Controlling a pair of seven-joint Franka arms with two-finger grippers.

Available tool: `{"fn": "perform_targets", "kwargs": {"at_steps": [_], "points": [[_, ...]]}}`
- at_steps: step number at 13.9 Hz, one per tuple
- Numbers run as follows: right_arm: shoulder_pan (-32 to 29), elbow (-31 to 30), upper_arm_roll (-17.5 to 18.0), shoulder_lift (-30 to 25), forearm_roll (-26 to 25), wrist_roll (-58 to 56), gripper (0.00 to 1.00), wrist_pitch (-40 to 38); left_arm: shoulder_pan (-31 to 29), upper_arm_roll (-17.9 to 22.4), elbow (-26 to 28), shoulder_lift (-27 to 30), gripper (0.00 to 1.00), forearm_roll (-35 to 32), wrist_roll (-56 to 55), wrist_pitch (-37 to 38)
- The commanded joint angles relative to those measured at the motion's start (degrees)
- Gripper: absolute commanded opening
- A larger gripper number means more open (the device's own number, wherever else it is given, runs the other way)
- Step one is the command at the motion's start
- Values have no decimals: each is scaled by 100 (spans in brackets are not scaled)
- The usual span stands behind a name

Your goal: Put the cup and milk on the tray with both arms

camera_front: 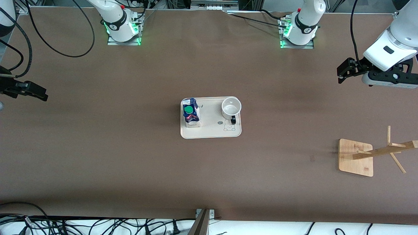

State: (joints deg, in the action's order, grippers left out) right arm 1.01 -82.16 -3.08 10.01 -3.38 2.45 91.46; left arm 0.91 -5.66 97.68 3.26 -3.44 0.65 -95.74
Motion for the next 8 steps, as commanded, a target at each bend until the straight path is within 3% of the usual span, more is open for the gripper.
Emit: {"fn": "perform_targets", "kwargs": {"at_steps": [1,8], "points": [[31,42,9,-8,4,-17,100,-32,41,-5,-223,-98,100,-96,-21,222],[40,51,35,-17,92,-96,100,-93,76,-14,-425,-247,100,-113,14,310]]}}
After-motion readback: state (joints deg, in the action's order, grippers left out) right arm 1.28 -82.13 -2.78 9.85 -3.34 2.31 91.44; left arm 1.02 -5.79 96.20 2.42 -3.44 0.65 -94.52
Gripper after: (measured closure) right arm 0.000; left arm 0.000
